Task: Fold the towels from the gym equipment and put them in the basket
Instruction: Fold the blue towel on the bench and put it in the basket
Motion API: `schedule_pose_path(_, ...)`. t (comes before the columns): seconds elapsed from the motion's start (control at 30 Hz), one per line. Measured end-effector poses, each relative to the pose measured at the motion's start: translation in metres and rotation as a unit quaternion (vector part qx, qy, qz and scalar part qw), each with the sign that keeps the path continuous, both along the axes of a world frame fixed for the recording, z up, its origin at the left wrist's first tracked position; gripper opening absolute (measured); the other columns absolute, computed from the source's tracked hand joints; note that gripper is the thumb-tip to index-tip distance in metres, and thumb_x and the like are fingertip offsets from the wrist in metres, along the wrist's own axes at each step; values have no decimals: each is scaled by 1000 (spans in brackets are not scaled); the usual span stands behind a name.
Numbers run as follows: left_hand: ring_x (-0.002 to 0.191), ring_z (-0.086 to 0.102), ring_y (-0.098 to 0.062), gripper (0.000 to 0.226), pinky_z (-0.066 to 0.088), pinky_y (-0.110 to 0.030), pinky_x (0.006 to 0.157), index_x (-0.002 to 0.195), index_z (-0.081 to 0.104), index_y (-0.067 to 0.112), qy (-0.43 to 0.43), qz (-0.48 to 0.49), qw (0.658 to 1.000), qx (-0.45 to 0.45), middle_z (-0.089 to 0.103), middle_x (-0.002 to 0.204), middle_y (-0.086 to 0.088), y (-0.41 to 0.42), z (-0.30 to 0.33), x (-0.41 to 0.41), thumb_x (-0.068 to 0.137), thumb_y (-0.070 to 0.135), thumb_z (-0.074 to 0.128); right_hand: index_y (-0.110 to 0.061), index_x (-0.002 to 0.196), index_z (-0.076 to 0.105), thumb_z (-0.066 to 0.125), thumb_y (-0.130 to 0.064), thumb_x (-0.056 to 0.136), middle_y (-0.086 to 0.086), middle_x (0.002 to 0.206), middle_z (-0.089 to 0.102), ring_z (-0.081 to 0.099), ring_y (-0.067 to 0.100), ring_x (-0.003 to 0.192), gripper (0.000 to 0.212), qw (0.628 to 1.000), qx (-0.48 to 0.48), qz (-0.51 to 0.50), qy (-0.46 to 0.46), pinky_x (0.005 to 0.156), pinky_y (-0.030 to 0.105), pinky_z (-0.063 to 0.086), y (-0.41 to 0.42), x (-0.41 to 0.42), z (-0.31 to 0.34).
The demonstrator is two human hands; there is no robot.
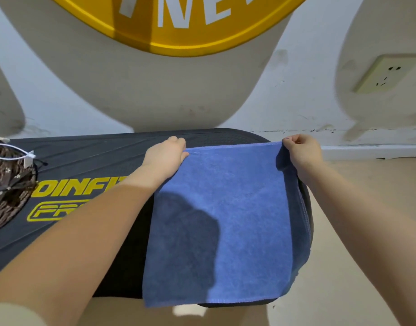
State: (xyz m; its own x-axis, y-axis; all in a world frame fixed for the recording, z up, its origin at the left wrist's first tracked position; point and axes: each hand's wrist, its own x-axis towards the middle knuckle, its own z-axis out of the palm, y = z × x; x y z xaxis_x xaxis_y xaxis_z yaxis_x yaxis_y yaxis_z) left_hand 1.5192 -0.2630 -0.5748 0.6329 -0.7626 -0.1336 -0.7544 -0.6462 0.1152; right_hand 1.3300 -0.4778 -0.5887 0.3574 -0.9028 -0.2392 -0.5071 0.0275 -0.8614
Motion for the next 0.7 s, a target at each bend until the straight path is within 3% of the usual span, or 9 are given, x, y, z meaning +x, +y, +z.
schedule_pose_path(0.1,83,48,-26,20,34,-33,63,90,42,15,-3,6,1000,3,57,97,-7,9,7,12,98,32,37,-18,65,50,51,-14,91,-4,65,50,44,11,62,27,1000,-10,16,7,57,25,37,1,5,-2)
schedule_pose_path(0.23,95,53,-26,20,36,-32,65,100,50,15,-22,-3,998,63,58,103,-6,16,9,29,96,33,43,-11,81,57,51,-15,92,4,76,55,48,18,76,13,993,-50,61,82,69,28,38,-2,11,-3)
schedule_pose_path(0.4,99,52,-31,20,39,-37,78,98,54,8,-3,64,996,-59,54,108,-11,23,-3,26,92,27,51,-10,77,59,55,-13,88,5,81,60,54,19,81,12,995,-53,47,67,74,33,44,-4,12,-6)
schedule_pose_path(0.53,104,50,-33,15,43,-42,90,92,58,8,90,151,975,-138,47,116,-13,25,-11,25,88,22,59,-14,76,54,55,-13,88,1,82,58,53,19,85,13,991,-94,50,85,74,32,40,-2,15,-5)
schedule_pose_path(0.63,100,53,-29,19,44,-37,83,70,51,17,153,195,958,-141,56,89,-3,27,-8,33,84,24,61,-11,85,51,51,-12,91,1,83,55,48,19,86,6,983,-134,67,108,74,28,34,1,16,-1)
schedule_pose_path(0.7,92,51,-25,25,40,-31,73,65,47,18,192,206,948,-148,52,74,4,29,-4,34,85,23,61,-11,86,51,49,-11,91,4,88,55,48,21,87,5,977,-150,86,123,74,28,34,2,16,5)
